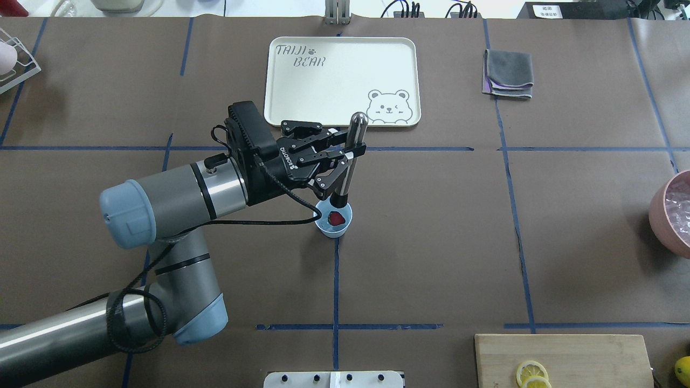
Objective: Mash ice and strawberries in cup
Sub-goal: 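Press the steel rod down into the cup onto the strawberry and ice, then lift the steel rod out of the cup and carry it back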
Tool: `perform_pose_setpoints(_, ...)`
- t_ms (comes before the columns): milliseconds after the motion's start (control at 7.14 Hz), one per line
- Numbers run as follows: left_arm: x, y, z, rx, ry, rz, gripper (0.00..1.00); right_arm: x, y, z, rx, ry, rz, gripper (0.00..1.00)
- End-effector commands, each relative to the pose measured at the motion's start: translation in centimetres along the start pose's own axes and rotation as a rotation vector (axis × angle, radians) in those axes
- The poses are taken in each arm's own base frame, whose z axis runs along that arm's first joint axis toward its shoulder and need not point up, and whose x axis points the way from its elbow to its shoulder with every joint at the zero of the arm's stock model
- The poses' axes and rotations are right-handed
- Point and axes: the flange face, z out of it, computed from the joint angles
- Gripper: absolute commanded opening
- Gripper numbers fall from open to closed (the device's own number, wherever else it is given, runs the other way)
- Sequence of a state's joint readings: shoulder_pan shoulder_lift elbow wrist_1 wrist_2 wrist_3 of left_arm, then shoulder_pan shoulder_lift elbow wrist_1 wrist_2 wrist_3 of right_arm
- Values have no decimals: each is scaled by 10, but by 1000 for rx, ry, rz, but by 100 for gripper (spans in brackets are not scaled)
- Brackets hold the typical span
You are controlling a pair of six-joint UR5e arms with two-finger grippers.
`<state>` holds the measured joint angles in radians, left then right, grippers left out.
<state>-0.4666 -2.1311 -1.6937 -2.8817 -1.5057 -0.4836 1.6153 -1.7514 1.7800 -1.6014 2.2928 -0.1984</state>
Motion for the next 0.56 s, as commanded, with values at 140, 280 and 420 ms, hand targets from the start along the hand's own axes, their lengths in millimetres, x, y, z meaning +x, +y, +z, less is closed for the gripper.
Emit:
perform_pose_setpoints(140, 18, -39, -20, -417, -220, 22, 0, -4, -6, -5, 12, -1, -8, 99)
perform_pose_setpoints(280, 7, -24, -19, -525, -278, 35, 0, -5, -6, -6, 14, -2, -10, 99)
perform_pose_setpoints(420, -16, -17, -24, -620, -326, 28, 0, -5, -7, -6, 14, -2, -12, 99)
